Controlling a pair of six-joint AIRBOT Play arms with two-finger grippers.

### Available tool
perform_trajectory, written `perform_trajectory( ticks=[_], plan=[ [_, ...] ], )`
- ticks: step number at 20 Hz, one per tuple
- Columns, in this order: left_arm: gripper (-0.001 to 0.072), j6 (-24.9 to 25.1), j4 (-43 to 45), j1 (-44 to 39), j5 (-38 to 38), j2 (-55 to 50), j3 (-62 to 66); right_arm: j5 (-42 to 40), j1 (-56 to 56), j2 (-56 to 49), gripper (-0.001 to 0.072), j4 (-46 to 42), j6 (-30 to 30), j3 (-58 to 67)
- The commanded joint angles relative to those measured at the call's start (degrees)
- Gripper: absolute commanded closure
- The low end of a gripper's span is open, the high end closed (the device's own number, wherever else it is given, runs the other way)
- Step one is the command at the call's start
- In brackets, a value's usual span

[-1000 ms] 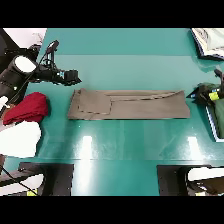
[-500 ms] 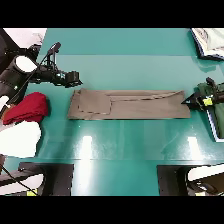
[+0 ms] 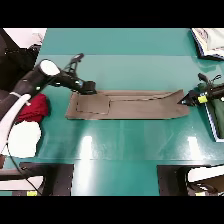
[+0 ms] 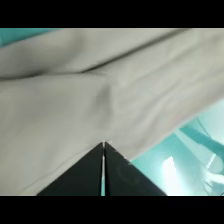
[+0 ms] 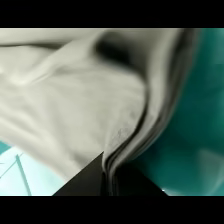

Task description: Fold the shirts.

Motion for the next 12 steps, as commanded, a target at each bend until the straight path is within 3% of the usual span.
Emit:
perform_trajectory(
  ticks=[1,4,12],
  plan=[
    [0.0679,0.5,-0.1,-6.4,1.9,-7.4,6.6,1.8,0.3,6.6,0.0694,9.6,-0.1,0.2],
    [0.0679,0.5,-0.1,-10.8,1.7,-15.9,15.5,1.2,1.9,12.8,0.0695,17.4,4.4,1.8],
    [0.0679,0.3,-1.7,-17.0,5.3,-25.6,21.4,2.3,19.5,13.8,0.0695,16.7,10.5,21.4]
  ],
)
